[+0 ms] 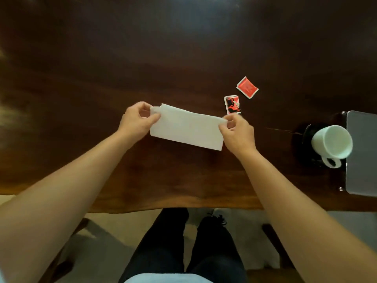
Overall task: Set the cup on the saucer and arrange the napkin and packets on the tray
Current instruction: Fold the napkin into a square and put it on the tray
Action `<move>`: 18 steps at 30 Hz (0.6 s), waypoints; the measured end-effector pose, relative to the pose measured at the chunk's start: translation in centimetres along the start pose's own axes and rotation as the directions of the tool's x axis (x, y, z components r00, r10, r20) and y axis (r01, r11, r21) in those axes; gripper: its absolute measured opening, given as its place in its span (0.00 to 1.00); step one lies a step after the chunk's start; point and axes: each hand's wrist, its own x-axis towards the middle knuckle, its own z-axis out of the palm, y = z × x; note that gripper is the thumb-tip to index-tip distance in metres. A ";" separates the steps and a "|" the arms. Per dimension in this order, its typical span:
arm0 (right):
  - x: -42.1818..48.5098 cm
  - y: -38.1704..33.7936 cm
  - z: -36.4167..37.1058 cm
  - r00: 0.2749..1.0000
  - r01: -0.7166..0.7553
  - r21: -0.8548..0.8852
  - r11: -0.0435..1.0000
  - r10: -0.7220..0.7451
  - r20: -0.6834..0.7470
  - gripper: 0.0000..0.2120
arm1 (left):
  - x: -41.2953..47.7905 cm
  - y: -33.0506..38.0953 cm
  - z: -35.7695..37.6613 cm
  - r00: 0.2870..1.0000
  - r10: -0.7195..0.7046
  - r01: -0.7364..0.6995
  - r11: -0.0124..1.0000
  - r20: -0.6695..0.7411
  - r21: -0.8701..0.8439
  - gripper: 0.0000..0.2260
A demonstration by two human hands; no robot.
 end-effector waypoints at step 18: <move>2.0 2.5 3.7 0.941 -0.337 0.082 0.938 0.339 -0.013 0.06 | 3.2 0.4 5.2 0.996 -0.022 0.027 0.998 -0.081 0.059 0.07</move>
